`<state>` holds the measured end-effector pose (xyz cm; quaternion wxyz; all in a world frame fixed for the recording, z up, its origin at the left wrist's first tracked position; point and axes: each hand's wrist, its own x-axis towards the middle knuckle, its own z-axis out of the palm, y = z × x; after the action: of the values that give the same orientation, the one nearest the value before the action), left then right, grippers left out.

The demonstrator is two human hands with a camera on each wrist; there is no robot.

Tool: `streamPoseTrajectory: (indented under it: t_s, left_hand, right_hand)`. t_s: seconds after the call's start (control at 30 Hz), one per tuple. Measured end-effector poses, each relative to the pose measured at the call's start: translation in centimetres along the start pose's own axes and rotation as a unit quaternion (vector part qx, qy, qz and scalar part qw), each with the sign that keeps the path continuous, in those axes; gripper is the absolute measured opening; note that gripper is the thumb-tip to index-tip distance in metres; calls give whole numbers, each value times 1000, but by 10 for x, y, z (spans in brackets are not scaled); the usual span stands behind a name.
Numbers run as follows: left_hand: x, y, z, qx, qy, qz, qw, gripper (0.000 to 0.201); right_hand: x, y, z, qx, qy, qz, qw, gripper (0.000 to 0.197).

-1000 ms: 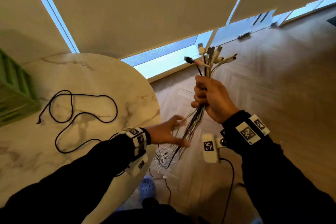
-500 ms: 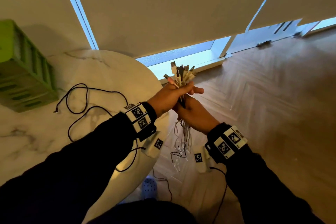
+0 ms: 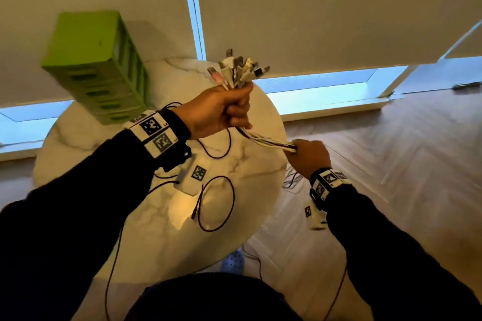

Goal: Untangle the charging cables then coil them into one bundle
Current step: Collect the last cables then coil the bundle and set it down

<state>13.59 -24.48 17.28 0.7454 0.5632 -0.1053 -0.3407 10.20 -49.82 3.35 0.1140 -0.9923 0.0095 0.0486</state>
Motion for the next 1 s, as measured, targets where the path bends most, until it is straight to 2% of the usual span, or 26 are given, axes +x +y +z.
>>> streamPoseTrajectory:
  t_s: [0.03, 0.07, 0.13, 0.2, 0.3, 0.37, 0.47, 0.53, 0.6, 0.67, 0.73, 0.8, 0.9, 1.0]
  left_hand:
    - [-3, 1, -10, -29, 46, 16, 998, 34]
    - [-6, 1, -18, -54, 90, 36, 994, 35]
    - [-12, -1, -32, -79, 146, 84, 983, 34]
    - [-17, -9, -40, -76, 184, 127, 972, 28]
    - [-22, -29, -45, -37, 236, 156, 958, 22]
    - [-27, -47, -48, -5, 290, 142, 946, 29]
    - [-44, -77, -53, 33, 332, 77, 940, 38]
    - [-61, -93, -57, 8, 343, 51, 938, 43]
    - [-80, -104, -64, -25, 370, 42, 928, 46]
    - [-98, -112, -74, -60, 390, 41, 918, 48]
    - [-115, -118, -84, -96, 409, 45, 907, 47]
    - [-126, -124, -89, -108, 422, 42, 899, 47]
    - [-141, -130, -95, -113, 442, 42, 889, 47]
    - [-152, -131, -97, -122, 447, 46, 885, 47]
  right_hand:
    - [3, -2, 0, -23, 58, -40, 997, 33]
    - [3, -10, 0, -26, 60, -66, 996, 32]
    - [0, -29, 8, -18, -12, -76, 997, 30]
    - [-10, -50, 19, -25, -119, -103, 987, 32]
    - [-32, -76, 38, -62, -197, -206, 957, 41]
    - [-47, -91, 52, -88, -241, -264, 930, 48]
    - [-63, -110, 62, -128, -359, -335, 862, 62]
    - [-62, -119, 59, -122, -444, -319, 829, 72]
    - [-52, -123, 52, -84, -486, -275, 825, 73]
    - [-33, -122, 48, 0, -456, -255, 853, 65]
    - [-10, -125, 46, 88, -374, -246, 890, 65]
    - [12, -126, 53, 118, -319, -240, 909, 58]
    - [28, -143, 77, 56, -314, -286, 904, 29]
    - [21, -164, 100, -37, -312, -360, 879, 31]
